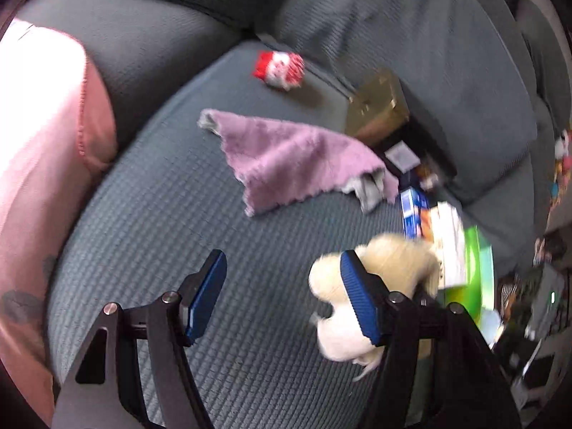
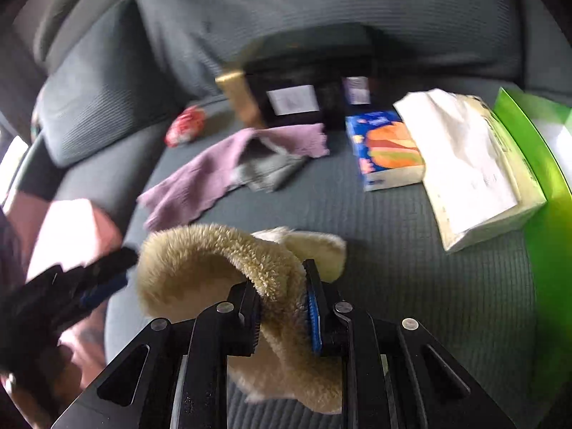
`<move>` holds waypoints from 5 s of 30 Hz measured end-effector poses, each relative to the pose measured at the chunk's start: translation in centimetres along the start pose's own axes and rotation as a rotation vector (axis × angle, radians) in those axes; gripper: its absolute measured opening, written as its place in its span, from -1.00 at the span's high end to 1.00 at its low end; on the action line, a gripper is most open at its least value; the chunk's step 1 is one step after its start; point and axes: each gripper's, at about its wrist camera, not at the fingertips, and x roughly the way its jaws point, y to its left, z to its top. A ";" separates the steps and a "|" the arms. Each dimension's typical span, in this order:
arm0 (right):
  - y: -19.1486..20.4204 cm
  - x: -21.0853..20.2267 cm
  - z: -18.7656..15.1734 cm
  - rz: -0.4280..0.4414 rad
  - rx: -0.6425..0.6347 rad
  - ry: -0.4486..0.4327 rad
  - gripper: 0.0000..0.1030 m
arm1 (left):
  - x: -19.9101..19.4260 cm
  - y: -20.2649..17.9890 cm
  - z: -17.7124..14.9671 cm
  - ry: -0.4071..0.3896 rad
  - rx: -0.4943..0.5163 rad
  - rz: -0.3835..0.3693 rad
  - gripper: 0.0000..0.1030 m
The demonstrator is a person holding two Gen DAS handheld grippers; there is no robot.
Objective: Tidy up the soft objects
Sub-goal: 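Close the left gripper on the cream towel while the right gripper keeps holding it, then carry the cream towel with both grippers over the green box, then open both grippers to drop the cream towel into the green box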
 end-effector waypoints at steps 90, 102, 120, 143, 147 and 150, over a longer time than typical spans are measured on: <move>-2.3 -14.3 -3.1 0.304 -0.081 -0.557 -0.07 | -5.1 -14.9 -7.5 -0.438 0.625 -0.396 0.34; -7.6 -15.8 -3.0 0.297 0.063 -0.619 -0.08 | -3.4 -20.7 -8.9 -0.416 0.723 -0.390 0.34; -20.3 -17.9 -5.8 0.223 0.503 -0.749 -0.08 | 2.9 -32.5 -12.2 -0.247 0.927 -0.482 0.33; -26.0 -18.4 -8.3 0.075 0.773 -0.802 -0.48 | 6.0 -34.9 -12.0 -0.070 0.856 -0.509 -0.58; -25.4 -18.8 -8.1 0.145 0.749 -0.835 -0.59 | 4.1 -33.5 -11.4 -0.124 0.839 -0.486 -0.92; -24.9 -18.8 -7.9 0.157 0.745 -0.836 -0.59 | 2.5 -32.0 -10.9 -0.157 0.834 -0.435 -0.94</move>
